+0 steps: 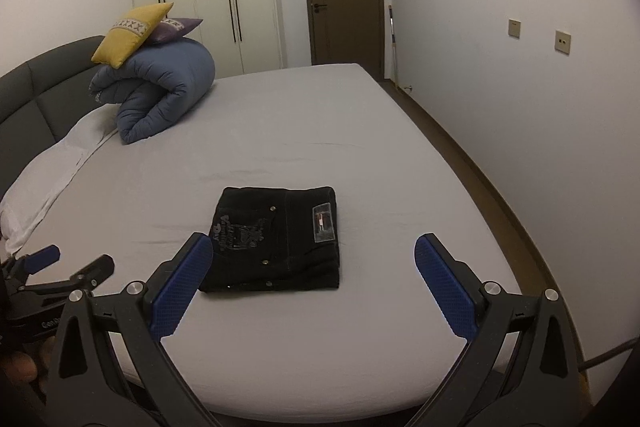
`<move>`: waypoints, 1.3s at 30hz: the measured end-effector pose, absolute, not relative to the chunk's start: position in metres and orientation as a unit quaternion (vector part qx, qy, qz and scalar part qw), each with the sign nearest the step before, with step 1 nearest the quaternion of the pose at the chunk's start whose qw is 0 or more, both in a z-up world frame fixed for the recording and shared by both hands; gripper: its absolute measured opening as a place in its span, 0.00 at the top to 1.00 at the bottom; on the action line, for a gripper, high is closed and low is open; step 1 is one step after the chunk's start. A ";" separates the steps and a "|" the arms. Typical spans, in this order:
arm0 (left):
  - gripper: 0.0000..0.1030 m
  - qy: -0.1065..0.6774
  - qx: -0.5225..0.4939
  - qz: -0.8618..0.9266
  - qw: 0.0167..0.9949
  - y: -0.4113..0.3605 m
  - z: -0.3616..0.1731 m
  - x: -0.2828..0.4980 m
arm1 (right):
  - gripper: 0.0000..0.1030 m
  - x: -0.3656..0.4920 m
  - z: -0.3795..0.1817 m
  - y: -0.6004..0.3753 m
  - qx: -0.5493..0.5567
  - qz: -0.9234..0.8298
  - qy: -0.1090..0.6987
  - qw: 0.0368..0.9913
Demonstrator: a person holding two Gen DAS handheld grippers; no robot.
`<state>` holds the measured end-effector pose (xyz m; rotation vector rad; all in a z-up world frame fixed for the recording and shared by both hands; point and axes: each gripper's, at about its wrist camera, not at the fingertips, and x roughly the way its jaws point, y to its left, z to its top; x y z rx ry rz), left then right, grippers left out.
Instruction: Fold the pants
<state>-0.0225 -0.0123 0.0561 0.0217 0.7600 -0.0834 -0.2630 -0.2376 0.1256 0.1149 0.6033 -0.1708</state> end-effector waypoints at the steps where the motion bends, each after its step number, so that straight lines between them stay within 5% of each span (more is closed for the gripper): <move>1: 0.00 0.372 0.010 -0.041 0.927 -0.013 0.056 -0.022 | 0.00 -0.260 0.127 -0.237 0.055 -0.083 0.297 0.950; 39: 0.00 0.388 0.000 -0.036 0.921 -0.004 0.046 -0.006 | 0.00 -0.202 0.138 -0.193 0.030 -0.051 0.321 0.945</move>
